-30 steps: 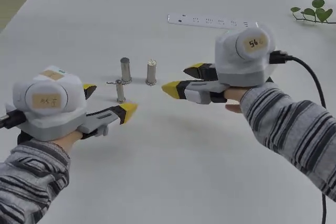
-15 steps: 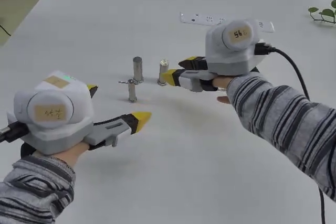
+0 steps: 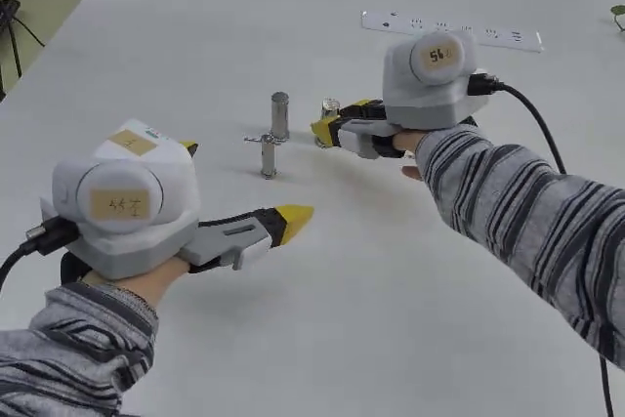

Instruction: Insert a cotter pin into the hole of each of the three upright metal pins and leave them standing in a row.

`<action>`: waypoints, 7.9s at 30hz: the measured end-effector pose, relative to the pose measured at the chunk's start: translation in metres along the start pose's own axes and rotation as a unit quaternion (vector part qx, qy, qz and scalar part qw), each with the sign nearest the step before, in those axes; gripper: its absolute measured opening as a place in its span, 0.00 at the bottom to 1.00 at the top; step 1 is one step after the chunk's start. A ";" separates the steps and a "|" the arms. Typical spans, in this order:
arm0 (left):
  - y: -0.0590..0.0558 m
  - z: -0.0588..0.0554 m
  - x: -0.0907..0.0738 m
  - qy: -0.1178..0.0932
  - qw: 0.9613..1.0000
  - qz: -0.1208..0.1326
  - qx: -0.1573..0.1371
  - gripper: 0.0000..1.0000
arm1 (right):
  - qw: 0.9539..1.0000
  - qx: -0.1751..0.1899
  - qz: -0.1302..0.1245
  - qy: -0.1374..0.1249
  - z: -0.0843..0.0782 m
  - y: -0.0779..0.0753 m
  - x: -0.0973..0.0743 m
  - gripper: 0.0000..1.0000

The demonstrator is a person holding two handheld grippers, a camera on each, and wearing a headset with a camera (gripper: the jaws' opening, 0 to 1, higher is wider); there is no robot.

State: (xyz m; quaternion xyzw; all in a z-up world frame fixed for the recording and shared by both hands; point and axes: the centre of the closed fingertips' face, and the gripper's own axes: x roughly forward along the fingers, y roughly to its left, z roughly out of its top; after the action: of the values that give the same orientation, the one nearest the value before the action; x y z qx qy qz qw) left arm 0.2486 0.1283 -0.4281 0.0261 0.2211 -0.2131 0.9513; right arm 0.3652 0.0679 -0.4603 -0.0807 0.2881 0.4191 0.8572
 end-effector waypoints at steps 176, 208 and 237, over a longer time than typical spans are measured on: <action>-0.038 0.005 0.010 0.004 0.996 -0.079 0.050 0.89 | 0.937 -0.218 0.052 0.266 -0.094 -0.082 -0.089 0.00; -0.074 0.021 0.003 0.006 0.990 -0.132 0.043 0.67 | 0.923 -0.341 0.072 0.165 -0.055 -0.002 -0.142 0.00; -0.127 0.028 -0.013 0.017 0.966 -0.222 -0.131 0.25 | 0.902 -0.406 0.115 0.094 -0.057 0.083 -0.166 0.00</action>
State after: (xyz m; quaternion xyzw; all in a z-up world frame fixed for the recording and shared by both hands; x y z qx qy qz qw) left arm 0.1968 0.0138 -0.3914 -0.1452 0.2636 -0.3871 0.8715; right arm 0.1974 -0.0128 -0.4049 -0.4275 0.1797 0.5857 0.6647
